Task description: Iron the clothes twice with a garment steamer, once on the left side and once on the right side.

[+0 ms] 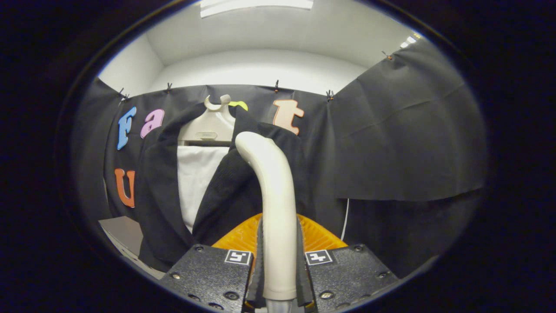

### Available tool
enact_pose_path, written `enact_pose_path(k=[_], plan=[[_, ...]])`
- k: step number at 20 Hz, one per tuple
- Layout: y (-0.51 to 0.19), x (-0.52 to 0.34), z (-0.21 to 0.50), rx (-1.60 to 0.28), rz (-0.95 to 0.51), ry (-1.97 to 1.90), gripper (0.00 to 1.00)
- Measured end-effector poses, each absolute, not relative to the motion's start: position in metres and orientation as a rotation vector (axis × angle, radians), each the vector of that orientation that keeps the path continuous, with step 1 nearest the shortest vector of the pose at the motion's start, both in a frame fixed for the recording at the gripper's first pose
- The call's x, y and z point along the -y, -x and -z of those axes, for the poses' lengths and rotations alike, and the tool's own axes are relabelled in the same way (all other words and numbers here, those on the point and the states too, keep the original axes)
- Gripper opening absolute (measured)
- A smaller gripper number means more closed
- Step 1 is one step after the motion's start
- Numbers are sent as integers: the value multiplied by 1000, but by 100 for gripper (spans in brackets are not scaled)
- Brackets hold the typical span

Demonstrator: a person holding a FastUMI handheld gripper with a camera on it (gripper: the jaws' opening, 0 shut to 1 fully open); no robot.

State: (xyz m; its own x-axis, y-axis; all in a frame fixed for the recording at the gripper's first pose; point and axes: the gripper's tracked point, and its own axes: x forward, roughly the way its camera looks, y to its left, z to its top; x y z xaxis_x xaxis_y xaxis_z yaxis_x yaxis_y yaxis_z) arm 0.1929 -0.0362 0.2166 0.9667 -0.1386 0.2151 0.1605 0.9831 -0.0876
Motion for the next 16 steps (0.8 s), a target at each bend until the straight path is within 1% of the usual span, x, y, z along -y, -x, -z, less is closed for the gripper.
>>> enact_pose_path(k=[3, 10, 13, 16], plan=[[-184, 31, -187, 162, 128, 88, 32], [-170, 40, -137, 98, 172, 78, 32], [-167, 37, -107, 43, 162, 50, 32], [-160, 43, -84, 16, 197, 63, 32]])
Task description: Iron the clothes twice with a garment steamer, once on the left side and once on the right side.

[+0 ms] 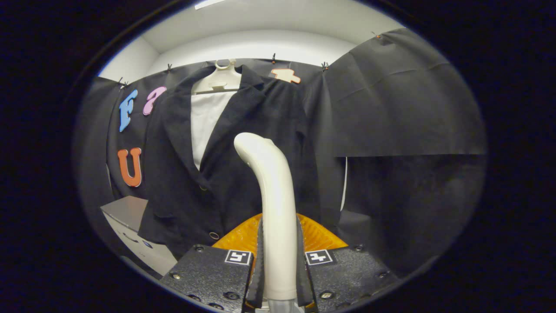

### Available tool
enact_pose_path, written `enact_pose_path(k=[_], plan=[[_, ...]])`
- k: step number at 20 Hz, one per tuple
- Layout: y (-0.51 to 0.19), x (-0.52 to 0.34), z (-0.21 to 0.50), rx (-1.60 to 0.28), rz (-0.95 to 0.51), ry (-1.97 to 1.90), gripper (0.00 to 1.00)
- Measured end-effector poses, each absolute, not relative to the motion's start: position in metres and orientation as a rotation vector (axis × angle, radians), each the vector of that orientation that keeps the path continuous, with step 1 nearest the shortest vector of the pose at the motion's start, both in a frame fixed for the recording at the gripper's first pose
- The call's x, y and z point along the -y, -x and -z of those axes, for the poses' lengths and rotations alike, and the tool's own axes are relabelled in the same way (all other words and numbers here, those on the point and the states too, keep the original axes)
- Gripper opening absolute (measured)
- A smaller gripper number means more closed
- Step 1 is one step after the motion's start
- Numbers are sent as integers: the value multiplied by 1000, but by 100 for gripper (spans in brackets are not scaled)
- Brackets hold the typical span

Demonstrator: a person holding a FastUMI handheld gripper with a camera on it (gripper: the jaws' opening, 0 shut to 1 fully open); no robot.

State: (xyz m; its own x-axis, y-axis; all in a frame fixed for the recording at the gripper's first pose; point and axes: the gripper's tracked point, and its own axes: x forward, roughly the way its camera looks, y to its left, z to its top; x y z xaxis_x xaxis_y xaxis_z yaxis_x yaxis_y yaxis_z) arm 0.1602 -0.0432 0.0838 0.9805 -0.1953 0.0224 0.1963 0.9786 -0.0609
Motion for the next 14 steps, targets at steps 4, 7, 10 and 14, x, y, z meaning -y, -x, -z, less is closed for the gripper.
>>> enact_pose_path(k=[4, 7, 10, 14], plan=[[-152, 50, -54, -36, 219, 42, 32], [-147, 54, -39, -54, 235, 50, 32], [-139, 53, -19, -76, 244, 57, 32], [-133, 53, 11, -104, 273, 72, 32]])
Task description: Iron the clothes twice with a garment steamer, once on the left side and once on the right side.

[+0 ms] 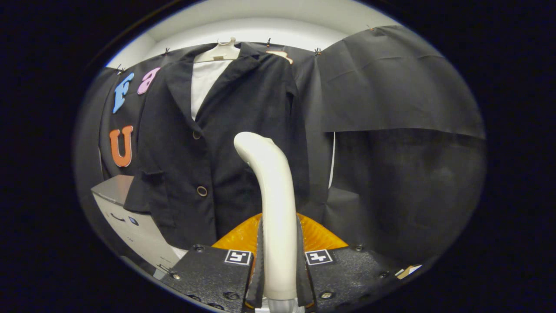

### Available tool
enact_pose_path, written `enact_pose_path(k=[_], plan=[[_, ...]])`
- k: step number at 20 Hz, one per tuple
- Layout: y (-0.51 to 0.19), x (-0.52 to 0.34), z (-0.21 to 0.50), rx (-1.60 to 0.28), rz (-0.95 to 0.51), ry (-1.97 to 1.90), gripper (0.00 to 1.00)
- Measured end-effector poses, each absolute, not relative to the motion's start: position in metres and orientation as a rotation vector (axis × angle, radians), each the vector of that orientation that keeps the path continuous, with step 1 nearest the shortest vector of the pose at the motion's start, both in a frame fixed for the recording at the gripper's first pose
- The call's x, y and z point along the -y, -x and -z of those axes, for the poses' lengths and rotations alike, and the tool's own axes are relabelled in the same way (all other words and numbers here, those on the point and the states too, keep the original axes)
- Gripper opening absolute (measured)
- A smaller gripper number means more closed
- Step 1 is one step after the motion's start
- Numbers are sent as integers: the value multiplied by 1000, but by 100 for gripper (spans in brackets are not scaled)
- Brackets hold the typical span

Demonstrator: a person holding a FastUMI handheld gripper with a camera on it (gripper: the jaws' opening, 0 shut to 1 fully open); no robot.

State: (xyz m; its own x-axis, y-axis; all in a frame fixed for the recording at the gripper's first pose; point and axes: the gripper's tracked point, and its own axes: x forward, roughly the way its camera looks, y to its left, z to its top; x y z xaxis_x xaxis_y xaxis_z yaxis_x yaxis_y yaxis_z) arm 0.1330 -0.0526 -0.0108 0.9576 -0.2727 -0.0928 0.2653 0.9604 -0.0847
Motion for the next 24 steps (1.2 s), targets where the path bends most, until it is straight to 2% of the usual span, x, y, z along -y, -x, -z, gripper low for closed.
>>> enact_pose_path(k=[5, 18, 24], plan=[[-126, 48, 44, -124, 298, 113, 32], [-117, 32, 142, -325, 295, 125, 32], [-83, 29, 168, -378, 327, 82, 32]])
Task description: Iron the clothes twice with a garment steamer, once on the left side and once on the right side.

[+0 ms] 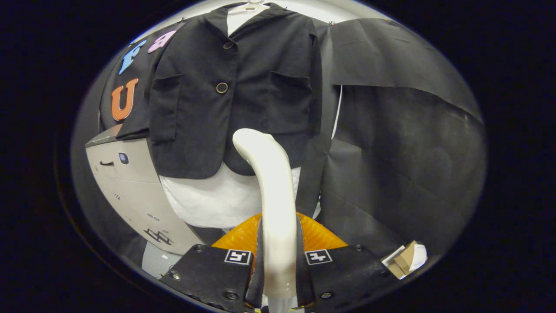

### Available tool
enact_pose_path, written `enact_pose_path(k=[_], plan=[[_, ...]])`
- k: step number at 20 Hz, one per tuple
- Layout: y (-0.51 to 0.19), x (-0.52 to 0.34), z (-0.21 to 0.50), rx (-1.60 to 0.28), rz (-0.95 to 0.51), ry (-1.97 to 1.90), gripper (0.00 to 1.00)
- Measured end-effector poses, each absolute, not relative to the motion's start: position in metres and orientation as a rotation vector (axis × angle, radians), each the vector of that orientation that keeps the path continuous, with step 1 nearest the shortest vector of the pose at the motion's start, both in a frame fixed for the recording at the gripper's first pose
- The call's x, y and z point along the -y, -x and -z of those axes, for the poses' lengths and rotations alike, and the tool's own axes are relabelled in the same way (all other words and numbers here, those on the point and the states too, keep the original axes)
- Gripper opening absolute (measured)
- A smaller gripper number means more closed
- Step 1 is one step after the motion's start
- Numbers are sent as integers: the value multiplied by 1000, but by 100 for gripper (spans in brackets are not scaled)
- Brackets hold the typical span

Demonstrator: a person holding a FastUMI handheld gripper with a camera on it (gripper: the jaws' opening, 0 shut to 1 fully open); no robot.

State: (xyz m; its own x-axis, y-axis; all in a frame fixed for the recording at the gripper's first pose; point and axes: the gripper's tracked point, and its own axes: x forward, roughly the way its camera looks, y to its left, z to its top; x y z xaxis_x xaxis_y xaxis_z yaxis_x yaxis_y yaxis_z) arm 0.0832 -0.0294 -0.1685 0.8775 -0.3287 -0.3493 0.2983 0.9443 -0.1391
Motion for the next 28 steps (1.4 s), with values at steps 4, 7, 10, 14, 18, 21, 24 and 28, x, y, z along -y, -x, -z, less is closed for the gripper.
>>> enact_pose_path(k=[4, 7, 10, 14, 18, 21, 24, 28], plan=[[-42, 26, 151, -349, 337, 44, 32], [-6, 22, 126, -315, 326, 32, 32], [28, 20, 99, -281, 312, 29, 32], [69, 25, 58, -223, 278, 20, 32], [108, 26, 27, -163, 221, 6, 32], [139, 28, 33, -171, 180, 33, 32], [172, 29, 42, -203, 125, 31, 32], [223, 33, 41, -198, 60, 28, 32]])
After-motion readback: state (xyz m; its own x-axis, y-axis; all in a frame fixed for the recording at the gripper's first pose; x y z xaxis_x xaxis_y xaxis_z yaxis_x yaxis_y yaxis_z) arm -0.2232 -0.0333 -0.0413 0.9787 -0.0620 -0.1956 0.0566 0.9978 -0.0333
